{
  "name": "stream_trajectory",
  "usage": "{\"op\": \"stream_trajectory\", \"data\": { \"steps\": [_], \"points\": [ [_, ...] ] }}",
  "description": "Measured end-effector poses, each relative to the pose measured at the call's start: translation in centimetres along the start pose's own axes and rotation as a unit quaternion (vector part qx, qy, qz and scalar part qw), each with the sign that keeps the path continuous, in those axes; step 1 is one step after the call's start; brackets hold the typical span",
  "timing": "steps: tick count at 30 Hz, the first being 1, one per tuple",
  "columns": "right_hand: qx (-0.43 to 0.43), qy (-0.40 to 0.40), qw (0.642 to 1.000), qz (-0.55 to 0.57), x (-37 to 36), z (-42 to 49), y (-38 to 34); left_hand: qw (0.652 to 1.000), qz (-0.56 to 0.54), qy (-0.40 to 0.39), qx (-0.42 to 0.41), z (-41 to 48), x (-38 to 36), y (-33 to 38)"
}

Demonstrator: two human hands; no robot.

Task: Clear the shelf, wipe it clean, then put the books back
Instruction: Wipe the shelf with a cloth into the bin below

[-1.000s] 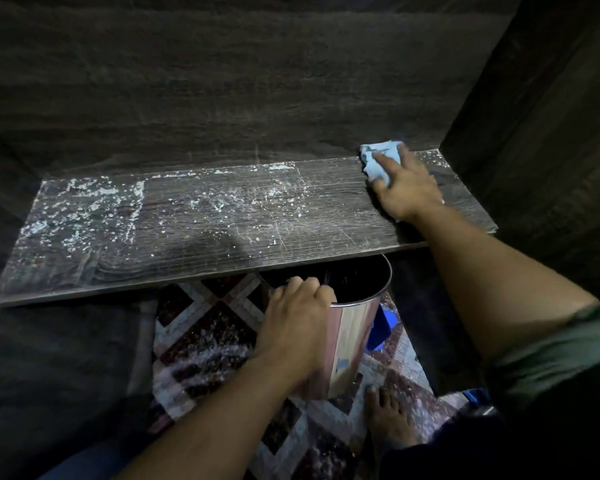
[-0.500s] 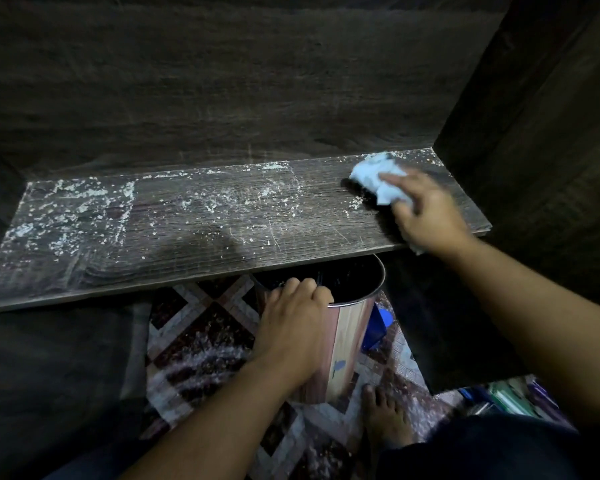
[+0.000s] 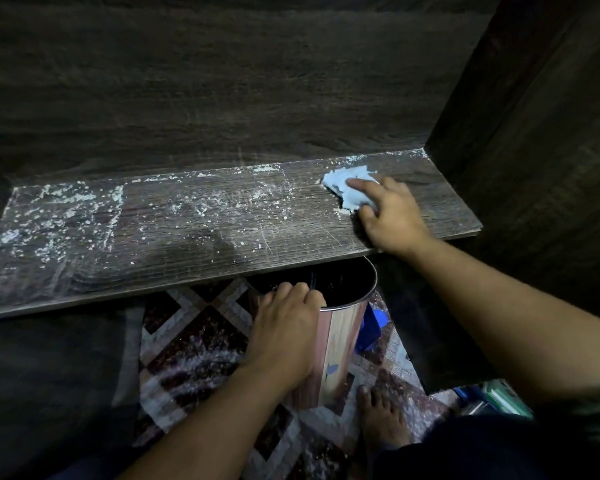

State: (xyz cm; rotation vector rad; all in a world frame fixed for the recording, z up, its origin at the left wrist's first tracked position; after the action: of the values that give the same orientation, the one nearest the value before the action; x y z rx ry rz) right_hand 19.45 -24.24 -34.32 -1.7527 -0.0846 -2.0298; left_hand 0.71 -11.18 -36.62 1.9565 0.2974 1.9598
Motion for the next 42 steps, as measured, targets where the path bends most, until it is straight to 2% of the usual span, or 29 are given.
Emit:
{"op": "stream_trajectory", "data": {
  "steps": [2,4,5,8,10,18,31,33,35,37,39,42],
  "points": [
    [-0.024,0.054,0.997,0.044,1.0,0.7,0.8,1.000,0.002,0.010,0.003,0.1,-0.1,-0.2],
    [-0.068,0.114,0.991,0.004,2.6,2.2,2.8,1.000,-0.006,0.009,-0.002,0.0,-0.1,-0.1],
    [-0.099,0.116,0.988,-0.031,3.3,2.9,4.0,1.000,-0.006,0.010,-0.007,0.0,-0.2,-0.1],
    [-0.192,-0.014,0.976,-0.107,2.5,3.2,7.3,1.000,-0.011,0.018,-0.010,-0.1,0.0,-0.2],
    [-0.174,-0.048,0.978,-0.101,1.4,2.9,7.3,0.999,-0.021,0.030,-0.010,0.1,-0.3,-0.5],
    [0.021,-0.051,0.998,-0.042,0.2,0.5,1.7,1.000,0.006,0.014,-0.014,-0.2,-0.4,-0.5],
    [0.105,-0.088,0.990,0.040,1.0,-5.1,-3.1,1.000,0.013,-0.010,-0.012,-1.4,0.5,-0.9],
    [0.095,-0.090,0.987,0.087,1.7,-4.9,-3.4,1.000,0.007,-0.008,-0.015,-1.6,0.5,-1.0],
    [0.059,-0.040,0.990,0.124,2.6,-3.3,-2.8,1.000,0.003,-0.001,-0.017,-1.7,0.5,-1.1],
    [0.012,0.008,0.994,0.111,2.9,-1.1,-1.6,1.000,0.004,0.003,-0.017,-1.7,0.5,-1.2],
    [-0.022,-0.008,0.996,0.088,1.9,0.6,-0.7,1.000,0.006,0.003,-0.014,-1.7,0.5,-1.3],
    [-0.023,-0.070,0.997,0.005,-0.3,1.0,-0.9,1.000,0.004,0.008,-0.013,-1.6,0.5,-1.5]
  ]
}}
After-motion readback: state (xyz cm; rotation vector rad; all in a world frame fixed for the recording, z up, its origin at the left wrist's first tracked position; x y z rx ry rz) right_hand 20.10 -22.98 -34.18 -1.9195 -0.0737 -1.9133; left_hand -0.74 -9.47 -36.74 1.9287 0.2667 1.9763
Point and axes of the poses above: each hand's wrist, its own z-axis towards the middle knuckle, its own x-axis out of the back of the hand, y = z × x, the point moved 5 cm from there along z, towards the middle knuckle, and after that the axes turned 8 degrees about -z, right-handed, at the moved point
